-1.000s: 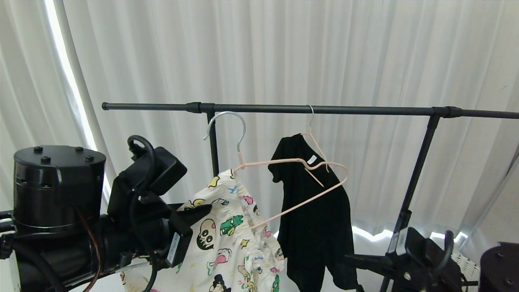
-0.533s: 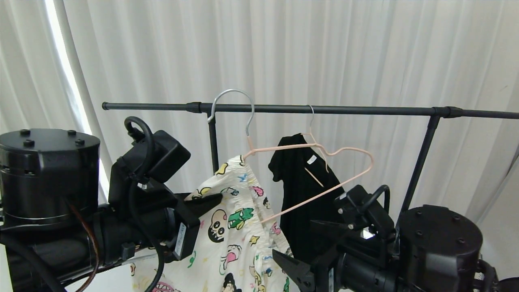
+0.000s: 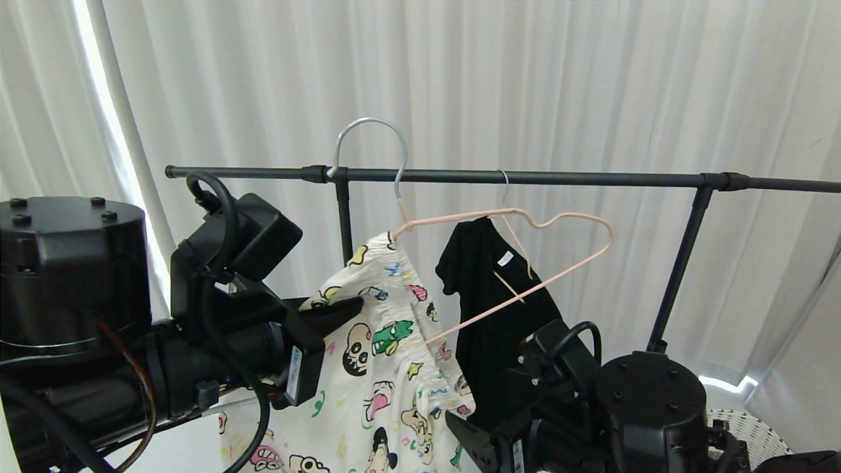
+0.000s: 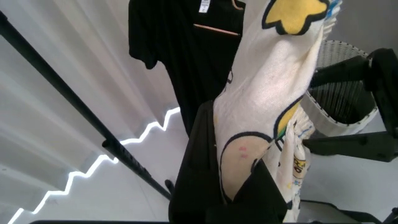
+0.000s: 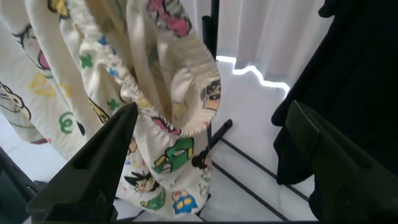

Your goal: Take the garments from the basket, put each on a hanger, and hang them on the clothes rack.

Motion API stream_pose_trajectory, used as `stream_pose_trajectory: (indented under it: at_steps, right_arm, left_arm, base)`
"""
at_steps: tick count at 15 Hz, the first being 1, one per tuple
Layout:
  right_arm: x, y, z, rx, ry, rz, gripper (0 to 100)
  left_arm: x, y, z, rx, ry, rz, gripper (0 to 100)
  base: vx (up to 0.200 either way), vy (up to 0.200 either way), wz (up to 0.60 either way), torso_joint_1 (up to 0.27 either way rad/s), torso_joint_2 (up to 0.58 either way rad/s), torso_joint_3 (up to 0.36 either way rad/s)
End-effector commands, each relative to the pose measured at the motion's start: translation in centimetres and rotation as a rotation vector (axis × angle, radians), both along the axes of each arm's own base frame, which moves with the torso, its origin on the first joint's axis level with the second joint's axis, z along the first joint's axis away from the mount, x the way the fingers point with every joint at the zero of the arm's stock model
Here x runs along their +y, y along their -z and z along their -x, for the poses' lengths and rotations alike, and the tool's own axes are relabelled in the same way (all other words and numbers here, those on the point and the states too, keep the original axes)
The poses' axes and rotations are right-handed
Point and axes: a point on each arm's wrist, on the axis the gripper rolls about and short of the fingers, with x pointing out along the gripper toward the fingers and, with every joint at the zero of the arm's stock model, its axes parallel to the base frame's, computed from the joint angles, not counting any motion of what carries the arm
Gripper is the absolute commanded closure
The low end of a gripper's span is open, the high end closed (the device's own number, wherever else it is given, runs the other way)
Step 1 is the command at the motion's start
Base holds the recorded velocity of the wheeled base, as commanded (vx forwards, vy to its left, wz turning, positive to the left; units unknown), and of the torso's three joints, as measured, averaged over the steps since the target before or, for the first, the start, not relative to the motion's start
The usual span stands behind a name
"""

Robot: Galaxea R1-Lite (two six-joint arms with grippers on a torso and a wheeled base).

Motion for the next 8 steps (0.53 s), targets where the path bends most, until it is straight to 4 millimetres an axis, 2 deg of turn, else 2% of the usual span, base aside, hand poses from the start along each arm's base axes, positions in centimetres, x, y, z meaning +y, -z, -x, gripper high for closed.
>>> stream_pose_trajectory:
  at_steps: [1,4,8]
  right_arm:
    - [-0.1,0.5,0.0,0.008,0.006,0.021,0]
    - [-0.5,0.8,-0.2,0.008,0.038,0.037,0]
    - [-1.2,0.1,-1.0,-0.014,0.075,0.019,0]
  left_arm:
    - [0.0,0.0,0.0,-0.004,0.0,0.003,100]
    - [0.0,-0.2,0.1,-0.014,0.0,0.01,100]
    - [0.1,0.2,0.0,-0.005,-0.008,-0.001,100]
  base:
    - [0.0,0.0,0.0,0.0,0.0,0.0]
    - [0.0,0.0,0.0,0.0,0.0,0.0]
    - [0.0,0.0,0.0,0.0,0.0,0.0]
